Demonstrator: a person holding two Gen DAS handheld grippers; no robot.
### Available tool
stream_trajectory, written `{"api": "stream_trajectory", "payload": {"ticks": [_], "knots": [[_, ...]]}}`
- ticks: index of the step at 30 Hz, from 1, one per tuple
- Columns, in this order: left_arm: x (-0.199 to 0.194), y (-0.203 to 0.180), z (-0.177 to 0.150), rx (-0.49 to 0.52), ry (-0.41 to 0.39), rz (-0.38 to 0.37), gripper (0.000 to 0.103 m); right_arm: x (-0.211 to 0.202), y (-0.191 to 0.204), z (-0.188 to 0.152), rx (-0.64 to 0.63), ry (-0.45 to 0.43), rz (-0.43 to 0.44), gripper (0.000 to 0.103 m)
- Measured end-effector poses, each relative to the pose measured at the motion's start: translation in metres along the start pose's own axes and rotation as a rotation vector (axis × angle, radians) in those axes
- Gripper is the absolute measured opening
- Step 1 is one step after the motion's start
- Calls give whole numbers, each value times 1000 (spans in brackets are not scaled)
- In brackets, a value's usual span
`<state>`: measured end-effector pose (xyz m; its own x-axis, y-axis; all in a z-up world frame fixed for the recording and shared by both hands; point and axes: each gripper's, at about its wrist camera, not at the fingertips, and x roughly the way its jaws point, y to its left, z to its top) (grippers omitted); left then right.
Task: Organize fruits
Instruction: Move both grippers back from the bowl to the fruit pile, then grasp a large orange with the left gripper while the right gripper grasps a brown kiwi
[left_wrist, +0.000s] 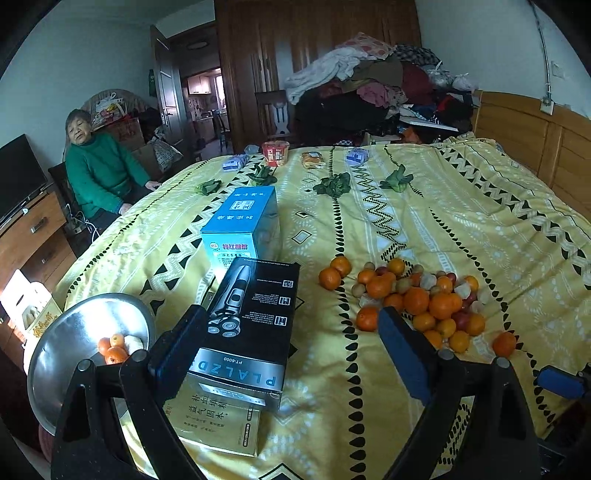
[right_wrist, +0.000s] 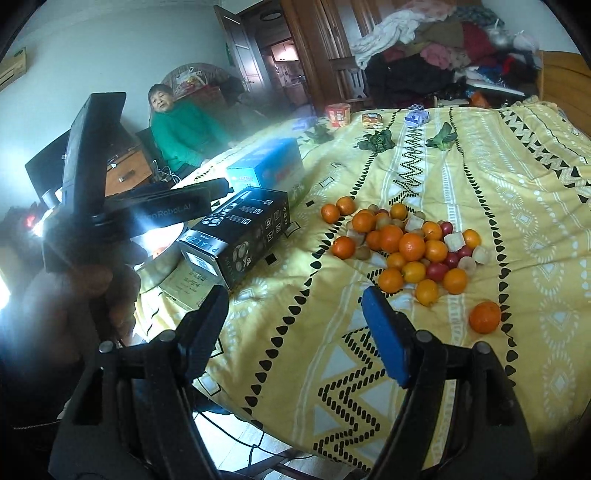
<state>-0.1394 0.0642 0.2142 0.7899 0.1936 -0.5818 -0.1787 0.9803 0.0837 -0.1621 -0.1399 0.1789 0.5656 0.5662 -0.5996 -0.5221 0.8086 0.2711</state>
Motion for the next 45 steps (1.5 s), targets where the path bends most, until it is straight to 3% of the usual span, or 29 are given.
{"api": "stream_trajectory", "payload": {"ticks": [3,7,10,12,14,17,21,25,30,34,36,38,40,45], "knots": [[1,-1,-6,-11,7,-61,94,-4,-3,-3,3,-7,-18,76],[11,-18,-17,6,22,-215,93,-7,-17,-14,16,6,-53,76],[36,-35,-24,-1,84,-334,81,-1,-36,-20,60,39,-72,76],[64,-45,-29,-29,148,-379,62,5,-48,-24,85,59,-83,76],[97,-52,-33,-60,213,-405,56,12,-58,-27,101,79,-88,76],[138,-63,-39,-64,263,-386,50,20,-73,-34,131,104,-91,76],[186,-69,-48,-11,319,-271,43,33,-93,-41,180,137,-96,76],[210,-72,-56,-12,355,-283,43,44,-110,-43,215,159,-98,76],[222,-76,-56,-13,324,-299,44,56,-123,-39,227,164,-88,76],[233,-81,-52,-22,304,-297,51,58,-127,-37,224,158,-70,76],[236,-82,-50,-25,297,-303,51,59,-127,-36,220,159,-64,76],[237,-83,-49,-23,301,-300,39,60,-124,-36,209,161,-54,75],[232,-82,-48,-23,297,-304,39,59,-121,-34,192,150,-48,66],[174,-65,-34,-56,215,-328,39,71,-108,-16,143,123,2,52]]}}
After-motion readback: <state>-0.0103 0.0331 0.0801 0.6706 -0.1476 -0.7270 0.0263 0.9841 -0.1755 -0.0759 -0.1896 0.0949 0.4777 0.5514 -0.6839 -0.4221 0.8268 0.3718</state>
